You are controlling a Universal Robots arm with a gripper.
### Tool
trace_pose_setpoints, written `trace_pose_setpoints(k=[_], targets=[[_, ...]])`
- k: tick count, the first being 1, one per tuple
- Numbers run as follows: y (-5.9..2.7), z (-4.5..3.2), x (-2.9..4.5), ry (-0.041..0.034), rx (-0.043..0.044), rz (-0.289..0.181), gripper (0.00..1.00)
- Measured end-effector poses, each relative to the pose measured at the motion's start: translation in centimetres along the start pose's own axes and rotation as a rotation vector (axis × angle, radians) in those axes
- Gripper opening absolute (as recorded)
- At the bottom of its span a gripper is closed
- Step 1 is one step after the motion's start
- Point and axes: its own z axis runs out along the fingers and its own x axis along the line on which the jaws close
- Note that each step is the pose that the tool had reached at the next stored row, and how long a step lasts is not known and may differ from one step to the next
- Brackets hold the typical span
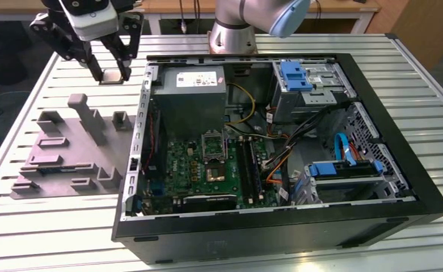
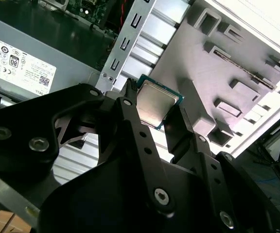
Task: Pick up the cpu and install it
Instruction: 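Pick up the cpu and move it towards the insertion slot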
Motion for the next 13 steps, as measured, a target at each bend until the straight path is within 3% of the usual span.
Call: trace_pose_setpoints(k=[13], targets=[[-0.02, 0.02, -0.98, 0.0, 0.0001, 0.0, 0.47]])
